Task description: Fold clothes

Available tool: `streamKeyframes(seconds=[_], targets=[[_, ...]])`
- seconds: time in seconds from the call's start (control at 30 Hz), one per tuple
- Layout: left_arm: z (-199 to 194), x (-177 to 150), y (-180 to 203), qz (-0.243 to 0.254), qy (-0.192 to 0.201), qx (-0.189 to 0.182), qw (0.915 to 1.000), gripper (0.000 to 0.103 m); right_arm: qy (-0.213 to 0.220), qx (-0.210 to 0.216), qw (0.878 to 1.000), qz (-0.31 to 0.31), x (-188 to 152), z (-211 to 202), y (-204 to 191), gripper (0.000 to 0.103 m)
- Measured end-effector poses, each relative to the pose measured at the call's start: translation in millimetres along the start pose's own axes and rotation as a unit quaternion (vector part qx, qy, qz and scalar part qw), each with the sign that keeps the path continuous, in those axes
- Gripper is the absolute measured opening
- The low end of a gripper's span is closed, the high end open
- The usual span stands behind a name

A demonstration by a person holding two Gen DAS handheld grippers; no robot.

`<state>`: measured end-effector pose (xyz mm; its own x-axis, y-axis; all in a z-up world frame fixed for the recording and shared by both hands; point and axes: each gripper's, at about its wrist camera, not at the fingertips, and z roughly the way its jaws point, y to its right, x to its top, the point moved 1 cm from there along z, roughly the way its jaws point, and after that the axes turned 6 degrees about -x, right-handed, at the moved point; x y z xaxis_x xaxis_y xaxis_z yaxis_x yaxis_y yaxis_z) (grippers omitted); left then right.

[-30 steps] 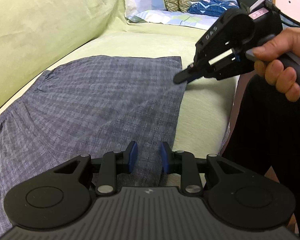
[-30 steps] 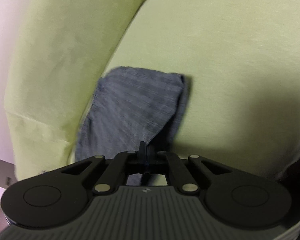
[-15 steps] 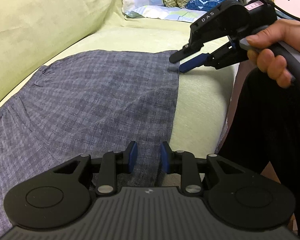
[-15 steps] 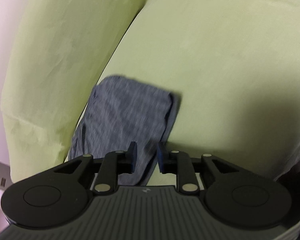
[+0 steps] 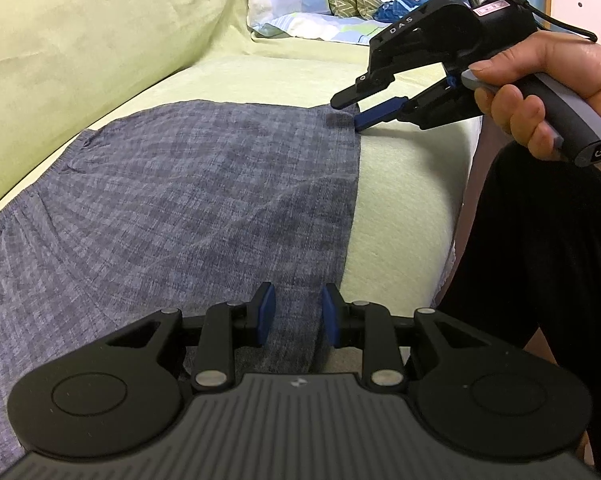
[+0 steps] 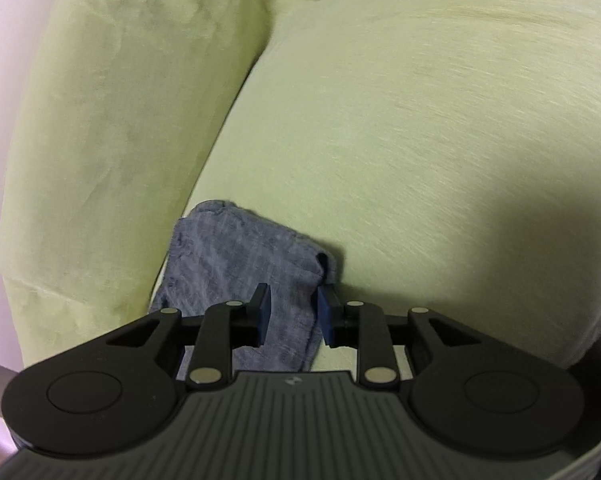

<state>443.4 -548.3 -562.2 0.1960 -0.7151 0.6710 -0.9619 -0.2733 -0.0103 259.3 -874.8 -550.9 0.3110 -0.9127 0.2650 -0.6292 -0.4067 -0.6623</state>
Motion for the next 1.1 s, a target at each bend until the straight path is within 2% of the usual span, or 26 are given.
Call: streamKeyframes(seconds=[0.03,0.07,0.1,0.27,0.43,0.53,0.6,0.7,0.87,0.9,1.1], targets=[[0.0,0.1,0.1,0.0,0.0,0.0,1.0,0.031,-0.001,-0.003,1.0,-0.005,0.3,1.8,-1.3,0.02],[-0.2,0.2,0.4,-0.001,0.0,0.001,1.0,0.031,-0.001,-0.004,1.0,-0.005,0.4,2.2,-1.2,0.009],[-0.6,0.0,0.6,-0.001,0.001,0.001,1.0,0.031,-0.003,-0.008,1.0,-0.008,1.0,2.1,-0.4,0.004],[-0.5,-0.1,0.1,0.0,0.0,0.0,1.0,0.031,0.021,-0.008,1.0,-0.019,10.5,-13.7,6.3,0.0],[-2.1,0.4,-1.2,0.001,-0.003,0.002,1.0,0.032,0.003,-0.034,0.999,-0.034,6.6,-6.6,10.9,0.001],[-5.5,-1.9,-1.6,0.001,-0.004,0.004,1.0,0.032,0.003,-0.03,0.999,-0.028,2.4,-12.7,9.6,0.007],[-9.0,-4.5,-1.4,-0.001,-0.004,0.007,1.0,0.032,0.002,-0.025,0.999,-0.03,-1.1,-18.6,8.4,0.017],[-17.2,-10.0,-1.0,-0.008,-0.003,0.014,0.9999,0.032,-0.003,-0.019,0.999,-0.031,-11.6,-26.6,4.6,0.019],[-30.8,-23.1,-1.3,-0.016,-0.008,0.025,0.9995,0.032,-0.054,0.034,0.998,-0.023,-38.5,-33.9,-3.7,0.021],[-33.4,-26.7,-0.5,-0.014,-0.011,0.027,0.9995,0.032,-0.077,0.047,0.996,-0.022,-50.1,-30.8,-7.6,0.021],[-42.7,-36.6,3.5,-0.009,-0.013,0.035,0.9993,0.032,-0.128,0.059,0.99,-0.015,-84.2,-13.9,-19.4,0.021]])
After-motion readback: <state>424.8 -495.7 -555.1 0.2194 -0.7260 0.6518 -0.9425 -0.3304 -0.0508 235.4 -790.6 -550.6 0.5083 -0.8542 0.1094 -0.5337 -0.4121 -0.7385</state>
